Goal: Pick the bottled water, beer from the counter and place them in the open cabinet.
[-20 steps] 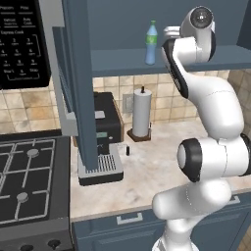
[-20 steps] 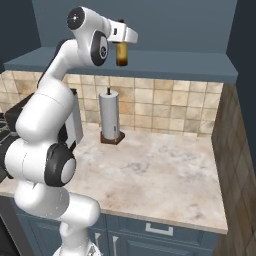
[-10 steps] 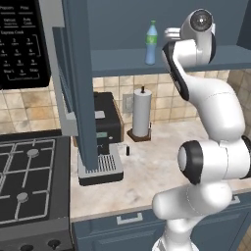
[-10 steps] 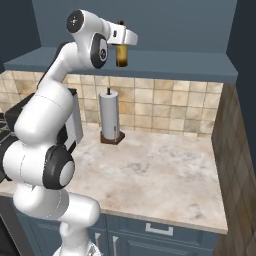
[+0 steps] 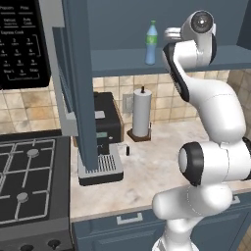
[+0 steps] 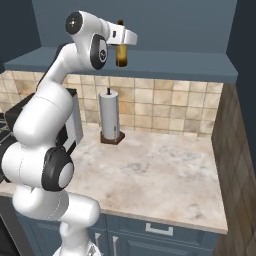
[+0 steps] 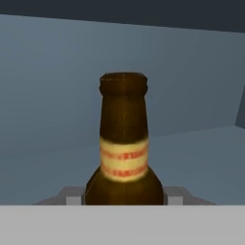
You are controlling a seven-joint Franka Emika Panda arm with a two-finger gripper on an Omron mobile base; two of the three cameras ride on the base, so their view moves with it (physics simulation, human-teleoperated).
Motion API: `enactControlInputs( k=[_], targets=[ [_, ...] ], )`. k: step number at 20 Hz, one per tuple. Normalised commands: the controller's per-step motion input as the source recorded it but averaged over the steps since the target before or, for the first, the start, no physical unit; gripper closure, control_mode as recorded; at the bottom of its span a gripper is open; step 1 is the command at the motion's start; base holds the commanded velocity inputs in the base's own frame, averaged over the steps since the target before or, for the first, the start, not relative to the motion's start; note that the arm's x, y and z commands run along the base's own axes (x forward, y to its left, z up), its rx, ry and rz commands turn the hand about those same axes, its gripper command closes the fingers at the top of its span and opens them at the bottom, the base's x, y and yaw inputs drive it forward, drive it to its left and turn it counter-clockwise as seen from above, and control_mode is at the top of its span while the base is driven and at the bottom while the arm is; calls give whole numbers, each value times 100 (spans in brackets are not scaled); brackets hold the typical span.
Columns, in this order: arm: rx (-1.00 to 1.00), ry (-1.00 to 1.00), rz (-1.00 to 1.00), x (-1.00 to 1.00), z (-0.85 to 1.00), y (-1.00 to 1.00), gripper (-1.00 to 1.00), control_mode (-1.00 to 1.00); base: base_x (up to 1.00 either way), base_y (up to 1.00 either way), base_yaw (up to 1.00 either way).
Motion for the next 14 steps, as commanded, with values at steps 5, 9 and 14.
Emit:
enactControlInputs(
  k=[5, 9, 14],
  targets=[
    [0, 0, 0, 0, 0, 0, -100, -100, 0, 0, 0],
    [0, 0, 0, 2, -3, 0, -100, -100, 0, 0, 0],
    [0, 0, 0, 4, -4, 0, -100, -100, 0, 0, 0]
  ],
)
